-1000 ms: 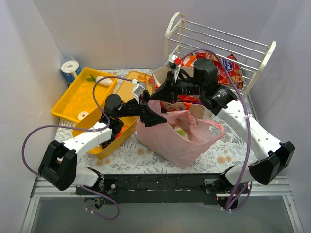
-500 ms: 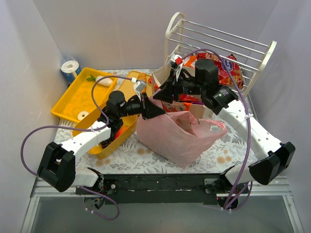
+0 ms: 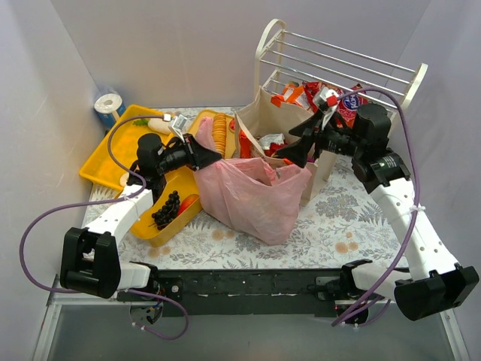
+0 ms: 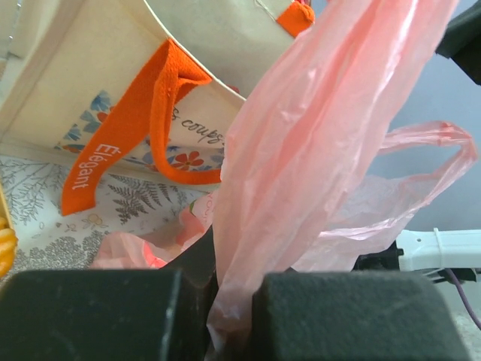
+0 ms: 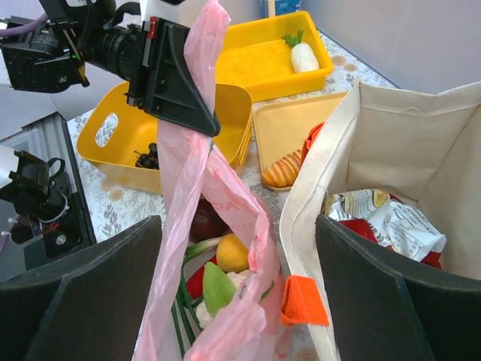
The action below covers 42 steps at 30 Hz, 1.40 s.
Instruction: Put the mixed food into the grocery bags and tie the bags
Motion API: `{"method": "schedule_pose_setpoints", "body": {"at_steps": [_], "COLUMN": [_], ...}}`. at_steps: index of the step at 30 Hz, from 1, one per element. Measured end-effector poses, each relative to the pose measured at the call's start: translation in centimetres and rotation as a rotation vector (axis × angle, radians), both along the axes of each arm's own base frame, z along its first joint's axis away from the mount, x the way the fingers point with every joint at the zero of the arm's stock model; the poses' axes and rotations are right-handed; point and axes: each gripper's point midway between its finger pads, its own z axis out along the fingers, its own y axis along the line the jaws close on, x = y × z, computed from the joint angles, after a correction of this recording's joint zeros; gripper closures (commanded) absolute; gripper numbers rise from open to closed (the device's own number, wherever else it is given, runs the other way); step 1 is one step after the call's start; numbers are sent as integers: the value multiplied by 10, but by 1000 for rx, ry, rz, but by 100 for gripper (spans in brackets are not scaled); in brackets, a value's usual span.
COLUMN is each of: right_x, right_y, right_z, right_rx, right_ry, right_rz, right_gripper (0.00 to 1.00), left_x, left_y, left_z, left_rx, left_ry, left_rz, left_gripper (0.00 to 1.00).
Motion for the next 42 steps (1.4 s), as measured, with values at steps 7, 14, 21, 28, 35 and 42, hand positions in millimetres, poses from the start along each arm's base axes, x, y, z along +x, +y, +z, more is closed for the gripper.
{"method": "schedule_pose_setpoints", "body": {"at_steps": [7, 14, 21, 28, 35, 42], "right_x": [-15, -43, -48, -48, -53, -66], "right_y": [-16, -22, -24, -25, -42, -54], "right_z": [-3, -19, -41, -49, -4, 11], "right_rx": [33, 45, 24, 11, 53, 86], "right_ry": [-35, -44, -29, -17, -127, -196], "right_rz": [12, 53, 61, 60, -96, -172], "right_gripper": [9, 9, 17, 99, 99, 99], "left_x": [-6, -6, -7, -8, -9, -16], "left_y": [-2, -2, -2, -2, -2, -12], "left_z": [-3, -4, -5, -5, -14, -6], "left_rx": [-5, -2, 1, 1, 17, 5], "left_ry": [13, 14, 16, 17, 63, 78], "left_rz": [-27, -28, -35, -38, -27, -79], "left_gripper": [100, 100, 100, 100, 100, 100]}}
